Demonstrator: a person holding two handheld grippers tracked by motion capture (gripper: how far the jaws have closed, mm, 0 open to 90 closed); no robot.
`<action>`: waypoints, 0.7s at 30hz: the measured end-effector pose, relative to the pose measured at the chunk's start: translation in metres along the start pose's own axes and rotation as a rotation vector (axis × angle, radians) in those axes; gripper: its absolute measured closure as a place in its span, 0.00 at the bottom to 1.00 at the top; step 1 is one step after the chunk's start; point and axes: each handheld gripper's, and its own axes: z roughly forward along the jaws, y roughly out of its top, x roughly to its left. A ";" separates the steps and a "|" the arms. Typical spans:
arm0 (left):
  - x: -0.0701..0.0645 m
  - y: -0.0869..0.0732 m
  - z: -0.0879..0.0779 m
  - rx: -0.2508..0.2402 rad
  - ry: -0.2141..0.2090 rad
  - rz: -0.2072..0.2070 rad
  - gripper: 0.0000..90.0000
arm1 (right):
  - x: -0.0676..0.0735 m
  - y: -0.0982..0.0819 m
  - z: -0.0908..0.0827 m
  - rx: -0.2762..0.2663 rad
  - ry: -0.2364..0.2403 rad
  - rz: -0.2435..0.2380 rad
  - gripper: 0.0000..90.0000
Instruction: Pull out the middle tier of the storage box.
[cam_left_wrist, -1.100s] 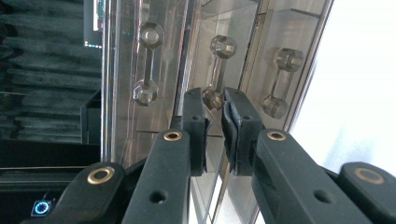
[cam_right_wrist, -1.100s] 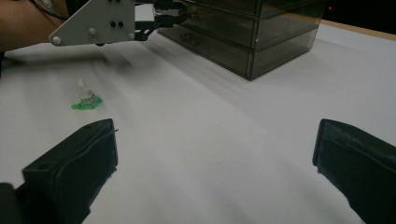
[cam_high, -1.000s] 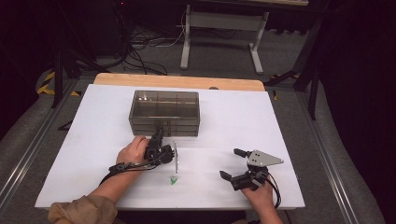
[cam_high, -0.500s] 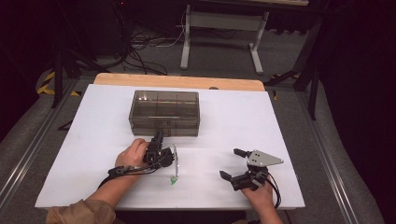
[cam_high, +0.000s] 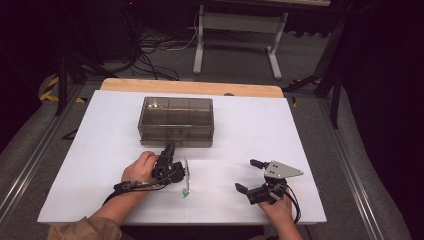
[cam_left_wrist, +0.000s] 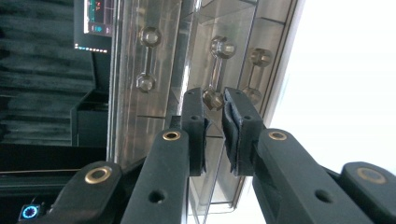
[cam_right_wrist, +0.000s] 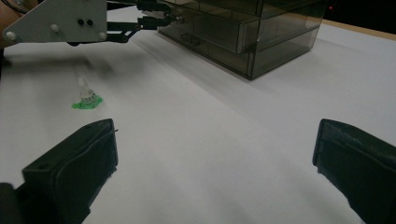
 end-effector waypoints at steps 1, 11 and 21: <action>0.000 0.000 0.000 -0.002 -0.003 -0.001 0.88 | 0.000 0.000 0.000 0.000 0.000 0.000 0.01; 0.006 -0.003 -0.006 -0.055 -0.027 -0.020 0.73 | 0.000 0.000 0.000 0.001 0.002 0.000 0.01; 0.016 -0.010 -0.011 -0.126 -0.105 -0.094 0.52 | 0.000 0.000 0.000 0.001 0.001 0.000 0.01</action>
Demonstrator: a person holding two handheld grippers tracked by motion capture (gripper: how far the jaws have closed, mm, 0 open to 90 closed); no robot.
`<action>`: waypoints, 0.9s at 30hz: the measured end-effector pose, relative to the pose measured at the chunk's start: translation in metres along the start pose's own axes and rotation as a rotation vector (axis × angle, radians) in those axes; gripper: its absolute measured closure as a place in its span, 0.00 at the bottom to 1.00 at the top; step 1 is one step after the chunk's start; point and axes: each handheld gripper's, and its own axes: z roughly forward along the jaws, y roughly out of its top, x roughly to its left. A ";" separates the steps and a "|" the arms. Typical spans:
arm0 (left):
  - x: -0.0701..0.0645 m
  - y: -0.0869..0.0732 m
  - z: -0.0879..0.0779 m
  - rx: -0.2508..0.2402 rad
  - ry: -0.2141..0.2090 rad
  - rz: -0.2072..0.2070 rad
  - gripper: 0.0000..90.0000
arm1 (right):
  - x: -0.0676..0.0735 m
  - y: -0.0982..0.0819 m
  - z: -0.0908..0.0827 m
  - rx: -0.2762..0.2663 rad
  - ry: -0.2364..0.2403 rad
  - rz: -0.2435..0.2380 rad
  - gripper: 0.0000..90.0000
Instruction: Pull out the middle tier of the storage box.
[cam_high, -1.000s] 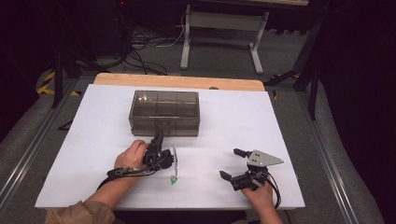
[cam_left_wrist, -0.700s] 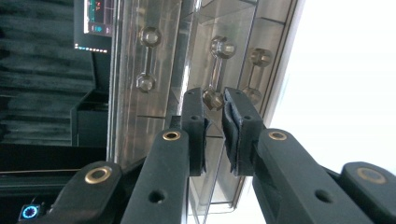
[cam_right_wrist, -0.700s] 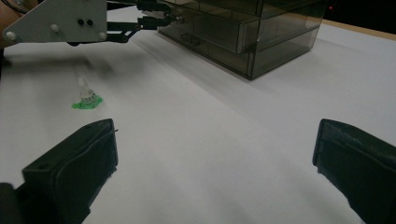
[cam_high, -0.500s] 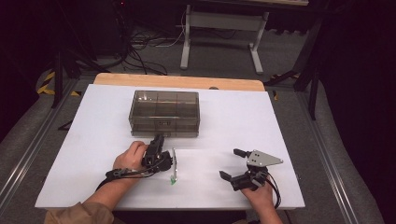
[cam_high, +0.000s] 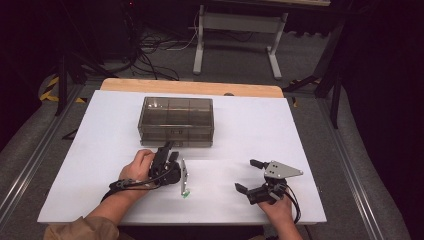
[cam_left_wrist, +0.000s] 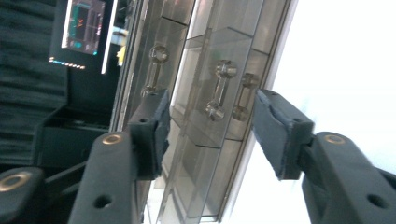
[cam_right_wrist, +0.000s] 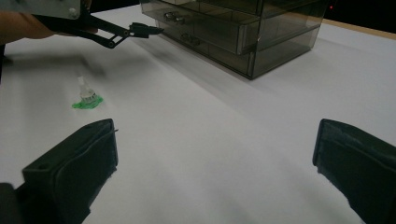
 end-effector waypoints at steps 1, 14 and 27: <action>0.001 -0.001 0.000 -0.006 -0.003 0.003 0.51 | 0.000 0.000 0.000 0.000 0.000 0.000 0.01; 0.013 -0.004 -0.010 -0.084 -0.083 -0.080 0.46 | 0.000 0.000 0.000 0.000 0.000 -0.001 0.01; 0.035 -0.010 -0.016 -0.184 -0.233 -0.278 0.36 | 0.000 0.000 0.000 0.000 0.002 -0.001 0.01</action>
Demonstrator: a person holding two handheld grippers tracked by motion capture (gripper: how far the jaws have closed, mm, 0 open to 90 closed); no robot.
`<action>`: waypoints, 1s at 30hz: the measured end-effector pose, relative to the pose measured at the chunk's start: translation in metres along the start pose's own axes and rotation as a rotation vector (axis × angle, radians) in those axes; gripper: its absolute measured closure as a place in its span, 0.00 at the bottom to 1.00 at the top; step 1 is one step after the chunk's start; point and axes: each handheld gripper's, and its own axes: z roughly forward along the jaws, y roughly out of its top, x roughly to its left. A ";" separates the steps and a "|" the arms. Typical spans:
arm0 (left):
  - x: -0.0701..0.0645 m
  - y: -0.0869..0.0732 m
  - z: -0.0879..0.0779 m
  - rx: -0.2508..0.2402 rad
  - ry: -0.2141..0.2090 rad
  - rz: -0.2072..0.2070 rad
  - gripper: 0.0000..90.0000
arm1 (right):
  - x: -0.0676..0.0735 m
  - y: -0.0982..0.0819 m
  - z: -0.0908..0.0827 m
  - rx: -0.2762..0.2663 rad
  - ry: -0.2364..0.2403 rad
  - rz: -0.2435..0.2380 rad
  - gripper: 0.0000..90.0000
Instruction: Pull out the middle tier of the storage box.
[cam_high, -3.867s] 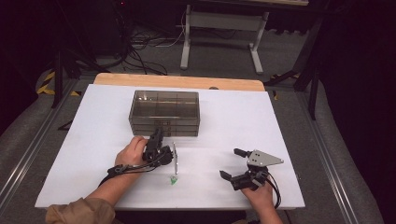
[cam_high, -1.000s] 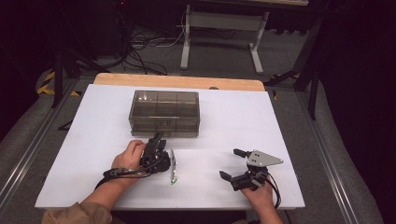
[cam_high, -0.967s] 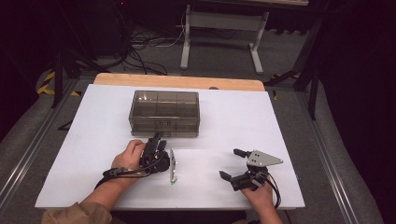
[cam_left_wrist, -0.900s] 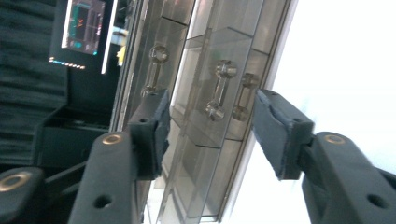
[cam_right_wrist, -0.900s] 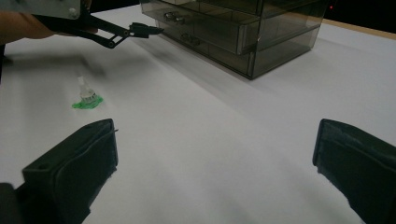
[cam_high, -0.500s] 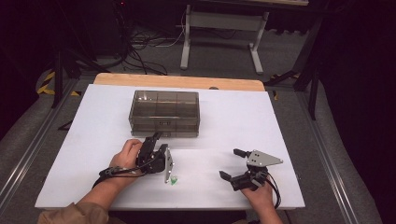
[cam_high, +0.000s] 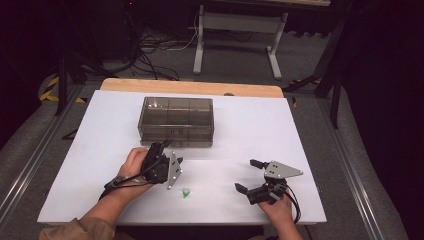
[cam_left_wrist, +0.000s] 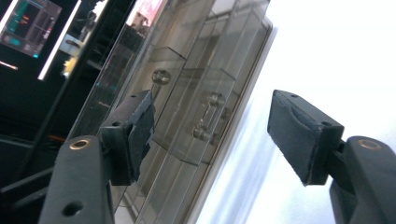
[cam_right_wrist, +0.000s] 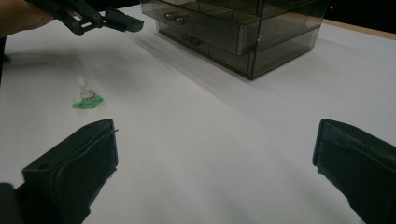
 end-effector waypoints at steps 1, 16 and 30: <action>0.003 0.000 -0.001 -0.009 -0.018 -0.019 0.35 | 0.000 0.000 0.000 0.000 0.000 0.000 0.01; 0.030 -0.008 -0.009 -0.093 -0.200 -0.260 0.29 | 0.000 0.000 0.000 0.000 0.002 -0.001 0.01; 0.051 -0.022 -0.008 -0.168 -0.416 -0.486 0.22 | 0.000 0.000 0.000 0.000 0.003 -0.001 0.01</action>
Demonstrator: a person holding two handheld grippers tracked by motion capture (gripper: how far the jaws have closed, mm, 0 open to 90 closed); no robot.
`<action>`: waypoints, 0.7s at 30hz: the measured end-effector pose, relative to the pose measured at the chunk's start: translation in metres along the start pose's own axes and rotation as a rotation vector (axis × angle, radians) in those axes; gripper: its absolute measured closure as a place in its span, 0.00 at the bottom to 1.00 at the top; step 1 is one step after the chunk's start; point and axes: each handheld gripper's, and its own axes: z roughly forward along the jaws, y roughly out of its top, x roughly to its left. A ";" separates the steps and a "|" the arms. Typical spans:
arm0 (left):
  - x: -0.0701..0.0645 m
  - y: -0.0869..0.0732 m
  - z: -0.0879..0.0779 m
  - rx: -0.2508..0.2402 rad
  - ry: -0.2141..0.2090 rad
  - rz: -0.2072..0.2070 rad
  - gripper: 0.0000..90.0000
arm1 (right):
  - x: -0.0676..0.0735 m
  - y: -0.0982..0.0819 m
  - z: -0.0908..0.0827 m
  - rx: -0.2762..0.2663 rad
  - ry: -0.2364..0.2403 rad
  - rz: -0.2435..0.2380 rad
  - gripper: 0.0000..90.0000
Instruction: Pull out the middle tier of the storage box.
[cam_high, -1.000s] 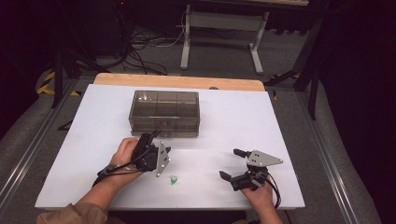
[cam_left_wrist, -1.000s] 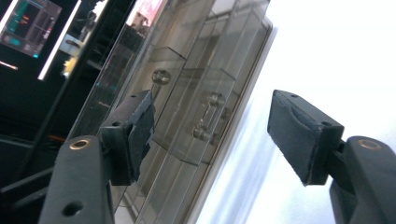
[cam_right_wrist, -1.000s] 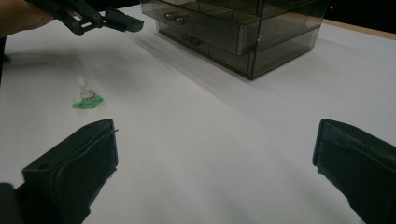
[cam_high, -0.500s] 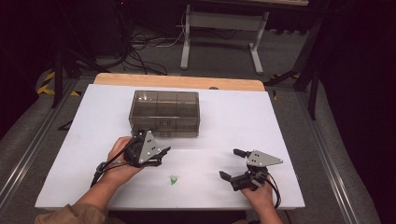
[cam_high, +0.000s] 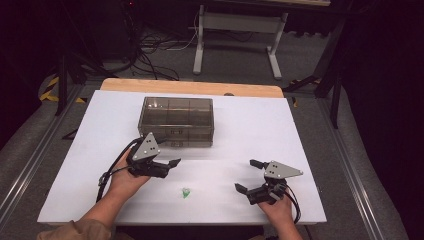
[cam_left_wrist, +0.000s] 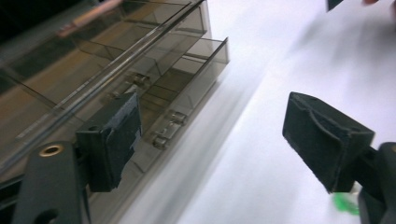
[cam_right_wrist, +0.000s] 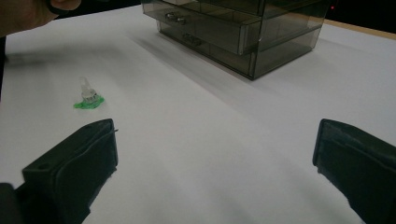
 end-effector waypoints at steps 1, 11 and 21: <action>0.002 0.000 0.000 -0.006 -0.020 -0.011 0.21 | 0.000 0.000 0.000 -0.001 0.000 0.001 0.01; 0.015 0.000 -0.004 -0.107 -0.142 -0.167 0.11 | 0.000 0.000 0.000 -0.001 0.000 0.002 0.01; 0.027 0.006 -0.007 -0.166 -0.278 -0.210 0.06 | 0.000 0.000 0.000 -0.003 -0.001 0.003 0.01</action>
